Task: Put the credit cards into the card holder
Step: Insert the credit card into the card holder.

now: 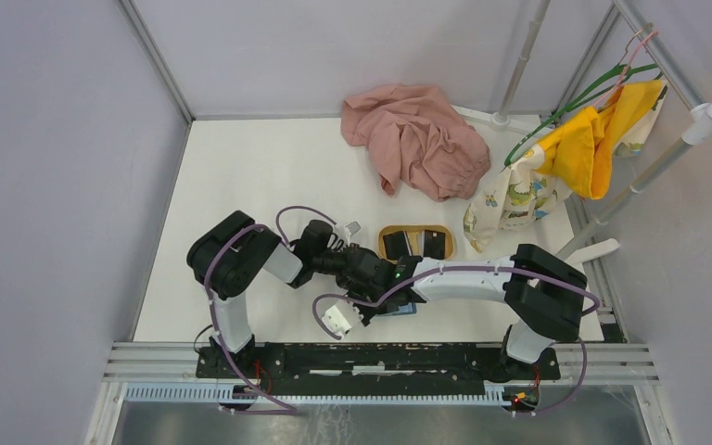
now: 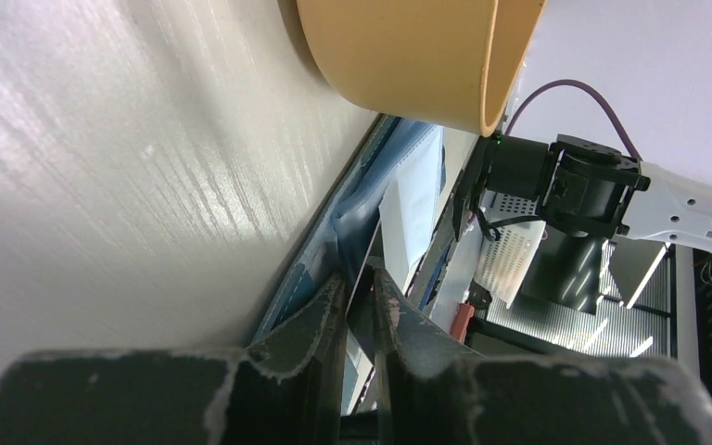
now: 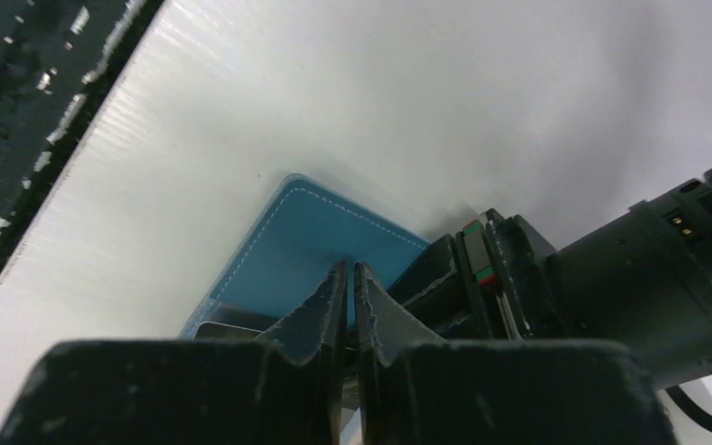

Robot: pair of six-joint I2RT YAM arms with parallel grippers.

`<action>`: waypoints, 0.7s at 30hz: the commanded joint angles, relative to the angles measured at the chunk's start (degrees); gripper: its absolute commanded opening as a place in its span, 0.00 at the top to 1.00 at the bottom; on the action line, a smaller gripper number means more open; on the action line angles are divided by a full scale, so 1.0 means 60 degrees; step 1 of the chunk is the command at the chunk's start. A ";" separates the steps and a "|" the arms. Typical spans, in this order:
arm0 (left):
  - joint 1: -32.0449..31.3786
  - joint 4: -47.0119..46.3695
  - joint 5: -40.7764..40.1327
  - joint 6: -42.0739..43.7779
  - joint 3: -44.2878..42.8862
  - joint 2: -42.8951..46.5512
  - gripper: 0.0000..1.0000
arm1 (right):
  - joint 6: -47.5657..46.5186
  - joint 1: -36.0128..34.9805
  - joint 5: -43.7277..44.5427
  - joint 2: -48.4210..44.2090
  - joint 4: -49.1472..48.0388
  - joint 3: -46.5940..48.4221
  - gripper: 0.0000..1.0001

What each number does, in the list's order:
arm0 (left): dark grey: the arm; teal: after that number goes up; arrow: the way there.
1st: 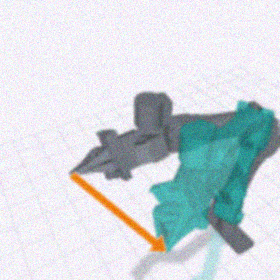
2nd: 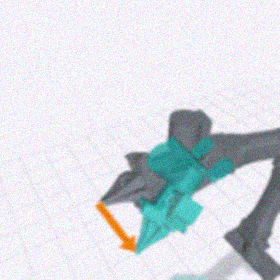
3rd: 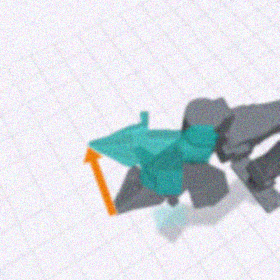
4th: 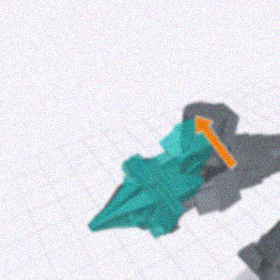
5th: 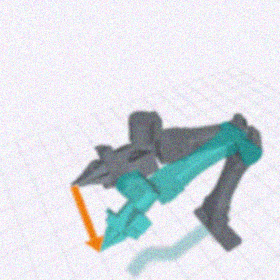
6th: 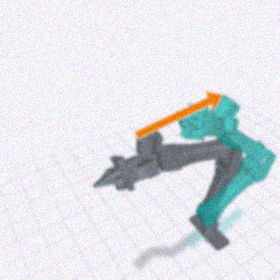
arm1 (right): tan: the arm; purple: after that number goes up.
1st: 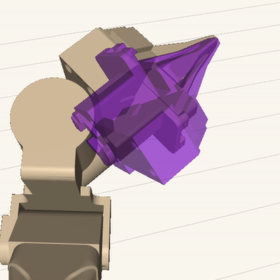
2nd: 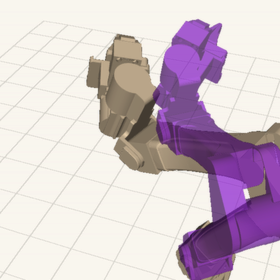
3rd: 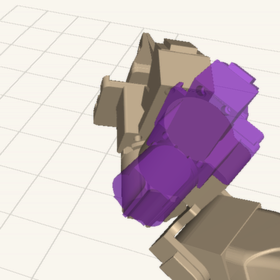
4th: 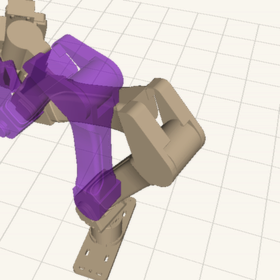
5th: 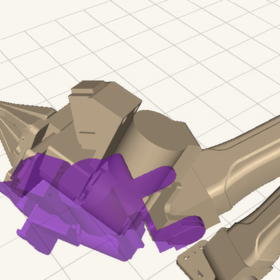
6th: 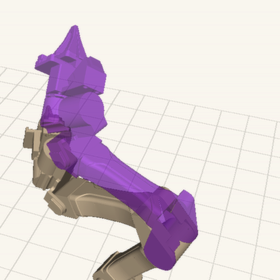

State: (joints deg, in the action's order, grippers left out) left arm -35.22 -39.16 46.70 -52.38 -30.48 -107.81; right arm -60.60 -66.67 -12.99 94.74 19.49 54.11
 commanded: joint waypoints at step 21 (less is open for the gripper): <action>-0.0061 0.0453 -0.0445 0.0769 -0.0035 -0.0280 0.67 | -0.0461 0.0402 0.1383 -0.0452 0.1063 -0.0516 0.88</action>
State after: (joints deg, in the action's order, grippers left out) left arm -35.22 -39.64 47.64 -52.40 -30.87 -108.22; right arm -62.78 -65.63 -4.51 95.24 24.10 52.73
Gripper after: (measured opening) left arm 0.310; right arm 0.120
